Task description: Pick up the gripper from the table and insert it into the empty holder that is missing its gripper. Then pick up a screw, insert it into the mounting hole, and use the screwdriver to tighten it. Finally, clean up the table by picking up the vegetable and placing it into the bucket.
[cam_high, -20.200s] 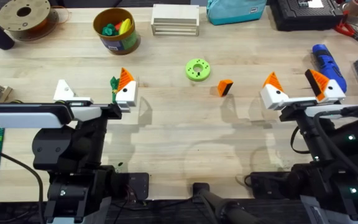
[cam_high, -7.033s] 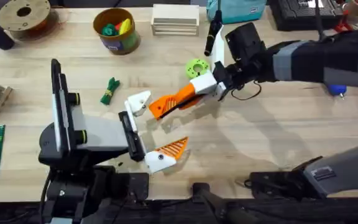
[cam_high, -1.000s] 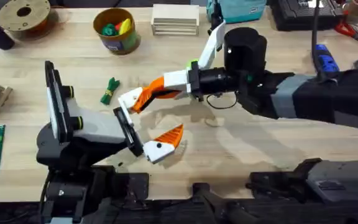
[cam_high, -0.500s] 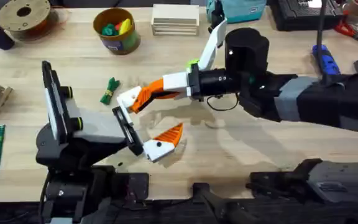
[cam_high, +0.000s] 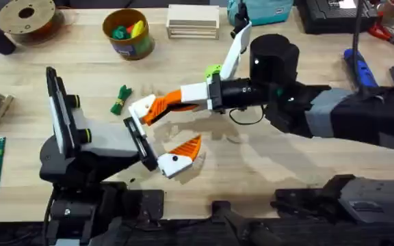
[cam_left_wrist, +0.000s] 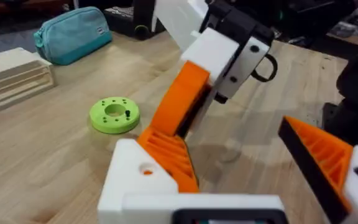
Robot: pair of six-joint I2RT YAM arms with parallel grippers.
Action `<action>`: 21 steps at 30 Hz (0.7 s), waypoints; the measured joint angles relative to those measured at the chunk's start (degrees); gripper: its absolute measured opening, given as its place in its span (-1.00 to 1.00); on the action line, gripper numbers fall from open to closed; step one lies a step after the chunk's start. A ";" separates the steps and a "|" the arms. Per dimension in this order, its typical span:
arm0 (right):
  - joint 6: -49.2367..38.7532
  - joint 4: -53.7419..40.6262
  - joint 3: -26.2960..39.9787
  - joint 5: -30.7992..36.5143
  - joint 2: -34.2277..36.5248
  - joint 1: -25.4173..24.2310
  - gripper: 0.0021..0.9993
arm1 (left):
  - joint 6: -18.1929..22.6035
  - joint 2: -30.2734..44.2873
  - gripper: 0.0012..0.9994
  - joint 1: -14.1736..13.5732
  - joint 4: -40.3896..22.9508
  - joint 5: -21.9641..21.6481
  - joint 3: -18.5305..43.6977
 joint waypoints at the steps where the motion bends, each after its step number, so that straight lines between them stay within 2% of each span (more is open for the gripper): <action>1: 0.00 0.00 -0.07 -0.01 -0.10 0.00 -0.99 | 0.03 0.02 0.97 0.00 0.00 0.01 0.00; 14: 0.11 -0.31 -0.38 0.98 -0.45 -0.18 -0.99 | 0.36 0.00 0.97 -0.07 -0.15 0.66 0.02; 21: 0.52 -1.81 -0.38 4.05 -1.47 1.35 -0.99 | 0.08 0.02 0.97 -0.04 -0.07 -0.19 0.02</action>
